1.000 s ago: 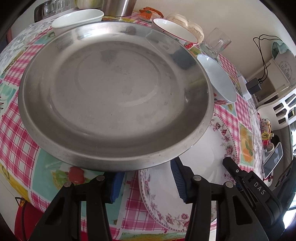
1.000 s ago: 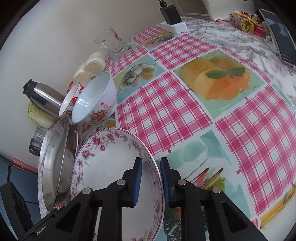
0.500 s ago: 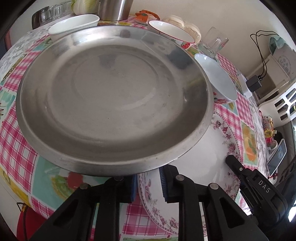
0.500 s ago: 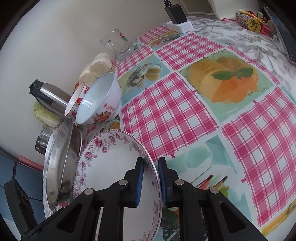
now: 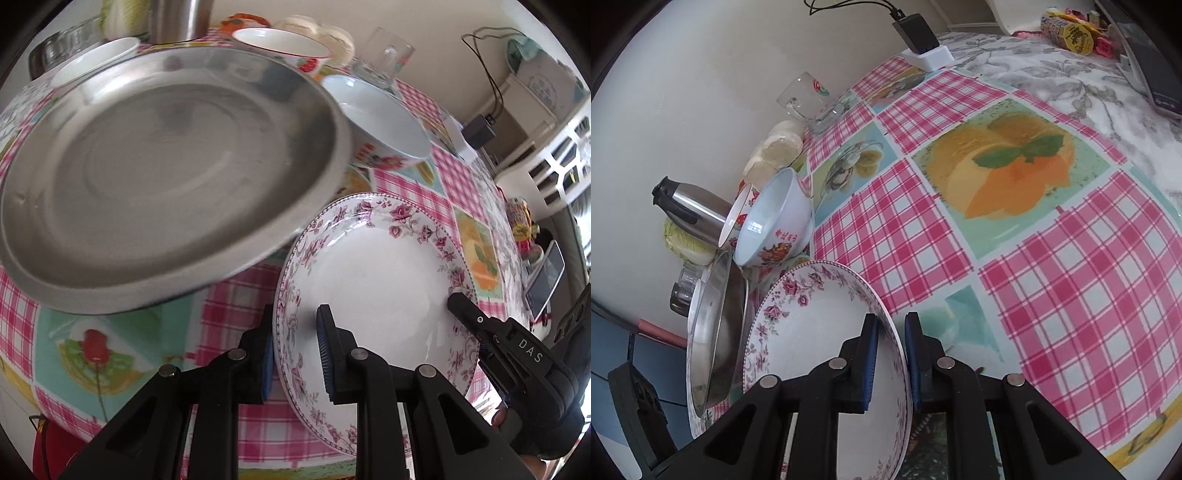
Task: Organize plates and bowls
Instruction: 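Lift the pink-floral plate with both grippers and carry it toward the steel tray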
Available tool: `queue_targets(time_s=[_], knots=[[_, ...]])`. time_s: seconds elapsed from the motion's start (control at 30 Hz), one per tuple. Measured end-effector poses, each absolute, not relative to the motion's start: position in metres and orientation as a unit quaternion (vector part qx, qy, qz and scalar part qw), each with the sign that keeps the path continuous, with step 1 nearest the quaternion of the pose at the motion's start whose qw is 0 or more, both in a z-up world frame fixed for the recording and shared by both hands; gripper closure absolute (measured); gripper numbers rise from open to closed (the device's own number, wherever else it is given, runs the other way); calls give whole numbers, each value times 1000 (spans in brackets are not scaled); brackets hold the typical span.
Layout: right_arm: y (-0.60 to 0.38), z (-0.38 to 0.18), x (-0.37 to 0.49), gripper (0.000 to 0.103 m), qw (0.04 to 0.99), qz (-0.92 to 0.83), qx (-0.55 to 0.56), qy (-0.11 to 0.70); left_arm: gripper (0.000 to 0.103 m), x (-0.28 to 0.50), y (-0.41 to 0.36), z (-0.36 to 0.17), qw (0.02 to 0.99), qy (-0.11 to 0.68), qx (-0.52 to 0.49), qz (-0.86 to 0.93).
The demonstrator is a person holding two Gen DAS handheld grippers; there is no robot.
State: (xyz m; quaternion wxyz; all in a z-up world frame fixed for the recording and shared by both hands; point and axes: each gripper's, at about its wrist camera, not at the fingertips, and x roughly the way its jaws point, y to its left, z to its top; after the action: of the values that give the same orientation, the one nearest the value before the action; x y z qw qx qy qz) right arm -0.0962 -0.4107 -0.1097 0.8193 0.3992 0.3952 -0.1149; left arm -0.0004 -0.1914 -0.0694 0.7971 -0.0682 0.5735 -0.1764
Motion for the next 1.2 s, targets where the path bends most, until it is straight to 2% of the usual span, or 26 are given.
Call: queue_targets(time_s=[0.4, 0.77, 1.2], knots=[[-423, -104, -107, 89, 819, -120, 397, 396, 81, 7, -194, -70, 793, 570, -90, -195], [-419, -72, -112, 89, 841, -111, 379, 370, 81, 9, -189, -38, 810, 529, -116, -224], [-404, -18, -125, 89, 886, -104, 353, 283, 81, 6, -174, 12, 840, 461, -128, -257]])
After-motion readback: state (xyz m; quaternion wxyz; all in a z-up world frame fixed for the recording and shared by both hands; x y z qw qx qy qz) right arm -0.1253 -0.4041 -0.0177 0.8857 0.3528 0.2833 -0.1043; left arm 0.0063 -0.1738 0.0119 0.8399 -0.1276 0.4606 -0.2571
